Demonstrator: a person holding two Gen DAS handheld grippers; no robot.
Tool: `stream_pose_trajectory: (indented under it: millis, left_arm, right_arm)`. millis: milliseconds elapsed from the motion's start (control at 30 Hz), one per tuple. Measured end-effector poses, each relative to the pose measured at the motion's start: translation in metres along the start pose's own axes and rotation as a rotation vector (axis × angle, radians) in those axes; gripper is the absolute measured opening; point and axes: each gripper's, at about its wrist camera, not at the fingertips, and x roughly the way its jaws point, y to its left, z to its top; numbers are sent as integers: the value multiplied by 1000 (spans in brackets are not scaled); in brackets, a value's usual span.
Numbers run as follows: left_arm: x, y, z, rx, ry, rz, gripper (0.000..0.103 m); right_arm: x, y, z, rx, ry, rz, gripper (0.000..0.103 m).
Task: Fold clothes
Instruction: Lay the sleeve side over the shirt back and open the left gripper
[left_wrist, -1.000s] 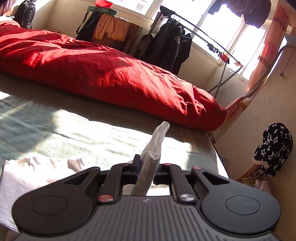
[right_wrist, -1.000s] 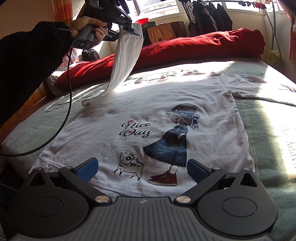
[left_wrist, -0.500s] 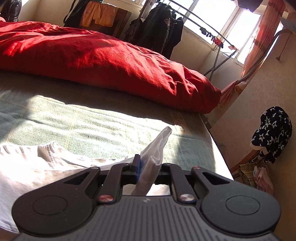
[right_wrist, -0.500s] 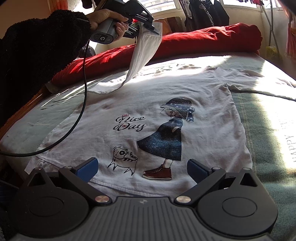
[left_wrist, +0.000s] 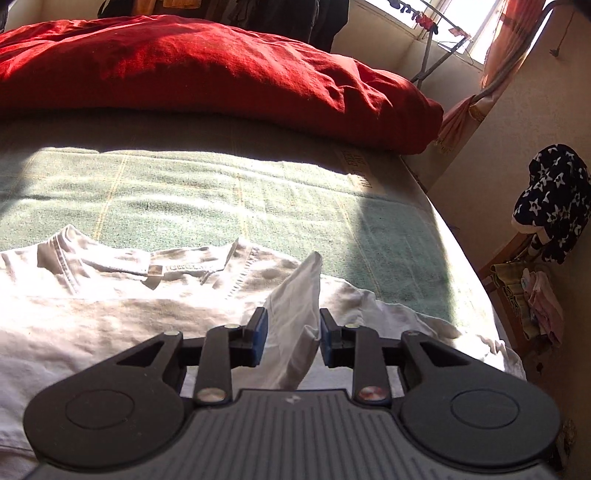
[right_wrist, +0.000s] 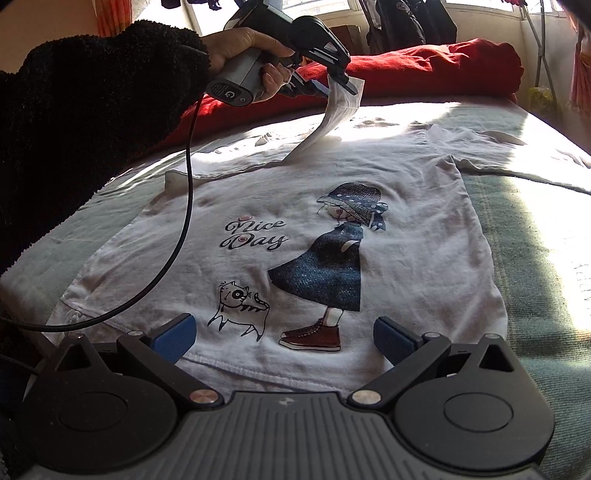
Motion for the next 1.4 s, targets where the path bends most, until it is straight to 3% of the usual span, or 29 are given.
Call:
stream_pose_trajectory:
  millis: [267,533,633,700,767,967,1100,1267,1400]
  left_arm:
    - [-34,20,-23,103,8,34,49]
    - [-71,70,-124,190,83,92,56]
    - [-83,80,-155,210,41,72,60]
    - [-91,82,-166,222,13,56,70]
    - [-95,81,-174,242,-9,46,73]
    - [-112,96,-180,247,-99,29,73]
    - [-124,130,-173,197,-165,36,73]
    - [-131,178,-165,112,-214,59,73]
    - [-133,202,-150,95,-274,14,74]
  right_arm:
    - [-2,2,0,-2,-1,-9,103]
    - [-3,8,1,6,-2,-16,103]
    - [0,9,0,22,8,-29,103]
    - [3,9,0,34,18,-43,103]
    - [7,9,0,47,27,-57,103]
    - [18,20,-5,-15,57,-126,103]
    - [24,33,-13,-108,64,-193,103]
    - [27,33,-7,-86,86,-210,103]
    - [28,34,1,-96,123,-211,103]
